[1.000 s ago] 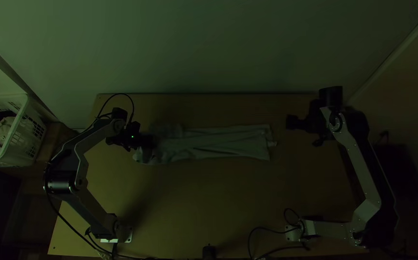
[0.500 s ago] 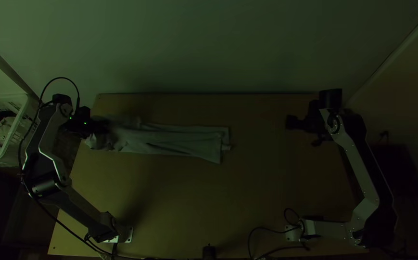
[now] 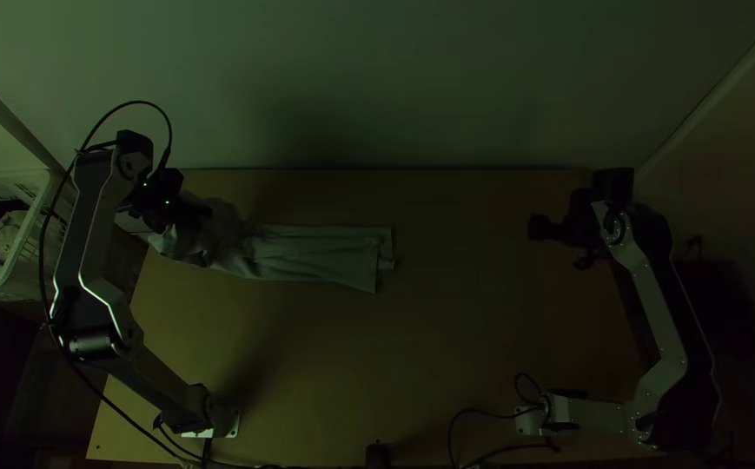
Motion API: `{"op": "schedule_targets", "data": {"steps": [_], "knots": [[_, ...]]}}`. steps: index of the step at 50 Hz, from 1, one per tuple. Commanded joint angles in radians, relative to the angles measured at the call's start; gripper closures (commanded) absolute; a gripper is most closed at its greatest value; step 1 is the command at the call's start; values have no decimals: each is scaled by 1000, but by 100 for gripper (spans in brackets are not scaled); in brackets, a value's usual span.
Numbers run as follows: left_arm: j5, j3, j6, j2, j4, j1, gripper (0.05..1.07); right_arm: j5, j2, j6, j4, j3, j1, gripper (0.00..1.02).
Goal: Fold the t-shirt
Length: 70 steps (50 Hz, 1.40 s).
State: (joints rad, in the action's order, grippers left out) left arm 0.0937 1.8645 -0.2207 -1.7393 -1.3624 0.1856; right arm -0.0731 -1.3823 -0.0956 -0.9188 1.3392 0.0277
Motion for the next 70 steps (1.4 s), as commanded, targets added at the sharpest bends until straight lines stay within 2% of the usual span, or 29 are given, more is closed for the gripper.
{"op": "schedule_targets", "data": {"steps": [1,16,28,54,56,57,58,61,62,70], "knots": [[-43,30,67,41,-37,-117,105,-14,49,19,5,-17,18,3],[-101,94,219,-69,-52,-410,105,-40,103,42,5,-60,78,3],[-107,311,305,-284,-149,-545,105,-54,137,46,5,-98,107,3],[-115,429,432,-480,-90,-776,103,-65,150,39,6,-161,113,3],[-114,430,435,-490,-73,-790,95,-65,150,39,9,-167,112,3],[-115,433,440,-494,-63,-798,87,-65,150,39,11,-170,110,3],[-114,437,442,-499,-49,-804,71,-65,150,37,12,-172,109,3],[-95,444,460,-517,-4,-819,6,-65,152,34,21,-186,101,3],[-86,449,477,-526,2,-822,10,-65,152,34,24,-190,100,3],[-6,472,506,-522,86,-867,10,-65,154,27,38,-222,74,3]]}}
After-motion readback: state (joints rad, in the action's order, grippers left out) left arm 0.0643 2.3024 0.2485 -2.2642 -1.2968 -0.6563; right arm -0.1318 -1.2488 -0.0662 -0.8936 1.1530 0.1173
